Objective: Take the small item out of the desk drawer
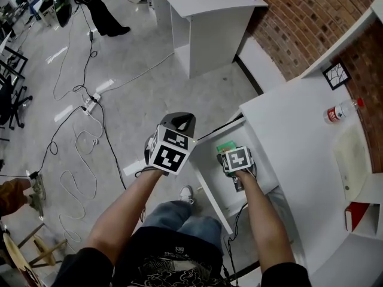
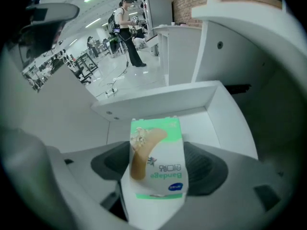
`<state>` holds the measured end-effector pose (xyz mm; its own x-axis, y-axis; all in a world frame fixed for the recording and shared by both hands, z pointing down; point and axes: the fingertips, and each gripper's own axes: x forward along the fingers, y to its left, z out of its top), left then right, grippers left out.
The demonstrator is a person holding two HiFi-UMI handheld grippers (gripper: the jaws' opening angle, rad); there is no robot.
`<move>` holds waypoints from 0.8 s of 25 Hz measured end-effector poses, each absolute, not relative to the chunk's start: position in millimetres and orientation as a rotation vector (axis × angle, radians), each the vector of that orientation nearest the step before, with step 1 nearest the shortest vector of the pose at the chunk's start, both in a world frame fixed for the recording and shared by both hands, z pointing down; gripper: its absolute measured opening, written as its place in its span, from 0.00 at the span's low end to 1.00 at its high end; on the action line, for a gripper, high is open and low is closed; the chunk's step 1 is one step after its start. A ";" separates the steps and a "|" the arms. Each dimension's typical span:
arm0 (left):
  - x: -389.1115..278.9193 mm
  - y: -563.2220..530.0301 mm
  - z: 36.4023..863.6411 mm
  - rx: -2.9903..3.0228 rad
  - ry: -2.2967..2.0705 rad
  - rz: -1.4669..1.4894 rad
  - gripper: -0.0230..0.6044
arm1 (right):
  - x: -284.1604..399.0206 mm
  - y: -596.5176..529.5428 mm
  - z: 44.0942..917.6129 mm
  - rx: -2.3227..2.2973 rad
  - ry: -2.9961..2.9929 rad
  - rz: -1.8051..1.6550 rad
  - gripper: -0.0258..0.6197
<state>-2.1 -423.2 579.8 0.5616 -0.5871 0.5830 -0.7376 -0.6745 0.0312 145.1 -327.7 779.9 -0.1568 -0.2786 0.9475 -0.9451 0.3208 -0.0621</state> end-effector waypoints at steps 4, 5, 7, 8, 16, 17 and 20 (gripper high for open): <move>-4.9 -425.0 566.5 2.529 -1.106 0.766 0.04 | 130.5 -335.2 750.1 1.126 -1.695 0.851 0.58; -6.2 -425.9 562.1 2.531 -1.110 0.756 0.04 | 126.8 -336.5 742.7 1.129 -1.703 0.844 0.58; -9.8 -427.4 552.2 2.537 -1.121 0.736 0.04 | 119.9 -337.5 727.6 1.136 -1.719 0.831 0.58; -11.4 -427.6 547.0 2.538 -1.125 0.725 0.04 | 117.7 -337.7 719.8 1.141 -1.726 0.826 0.58; -7.2 -429.0 505.1 2.576 -1.124 0.654 0.04 | 116.9 -355.0 646.7 1.223 -1.783 0.771 0.58; -5.8 -429.0 501.7 2.582 -1.124 0.649 0.04 | 117.4 -357.7 638.2 1.235 -1.790 0.764 0.58; -2.0 -427.2 495.1 2.599 -1.125 0.635 0.04 | 117.6 -362.8 614.8 1.263 -1.814 0.740 0.58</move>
<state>-2.0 -427.2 495.1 0.6094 -0.6323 0.4783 -0.7362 -0.6753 0.0453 117.6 -362.8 614.8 -0.1933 -0.4821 0.8545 -0.9423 0.3337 -0.0249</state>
